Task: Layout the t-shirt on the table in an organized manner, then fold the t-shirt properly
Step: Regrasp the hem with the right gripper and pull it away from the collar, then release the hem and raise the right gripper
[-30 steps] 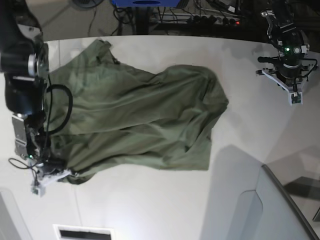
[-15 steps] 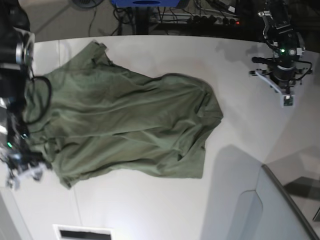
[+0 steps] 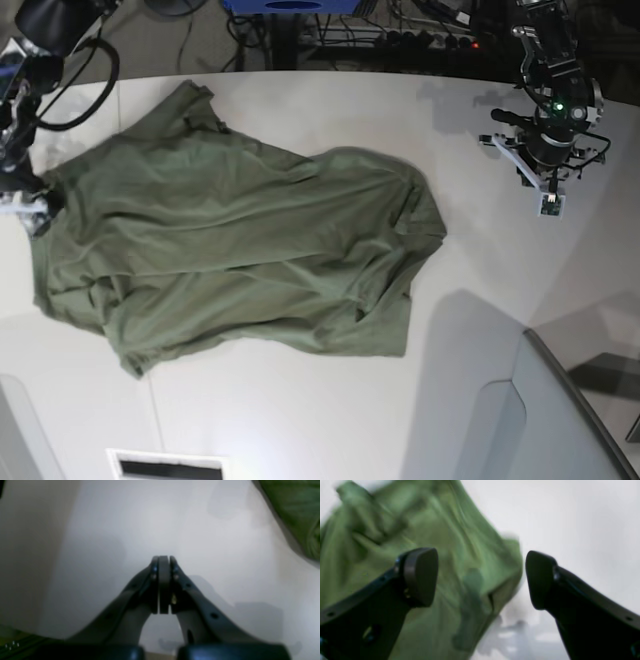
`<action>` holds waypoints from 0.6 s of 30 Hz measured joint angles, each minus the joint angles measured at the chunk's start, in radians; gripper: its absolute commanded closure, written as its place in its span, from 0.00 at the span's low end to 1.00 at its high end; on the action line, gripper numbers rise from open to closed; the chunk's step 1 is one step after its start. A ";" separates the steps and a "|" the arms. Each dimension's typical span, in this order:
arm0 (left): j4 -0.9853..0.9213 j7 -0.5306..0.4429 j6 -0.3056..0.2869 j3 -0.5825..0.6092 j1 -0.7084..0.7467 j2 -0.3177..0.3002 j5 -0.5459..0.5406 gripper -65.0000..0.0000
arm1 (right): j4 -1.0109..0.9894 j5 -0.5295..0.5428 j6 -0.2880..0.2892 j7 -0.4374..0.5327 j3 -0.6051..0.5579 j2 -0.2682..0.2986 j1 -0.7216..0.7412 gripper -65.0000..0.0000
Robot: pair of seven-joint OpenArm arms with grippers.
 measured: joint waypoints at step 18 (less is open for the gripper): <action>0.000 -0.002 0.000 0.000 -0.002 -0.014 -0.003 1.00 | -0.094 0.005 0.002 0.026 0.037 0.014 -0.036 0.34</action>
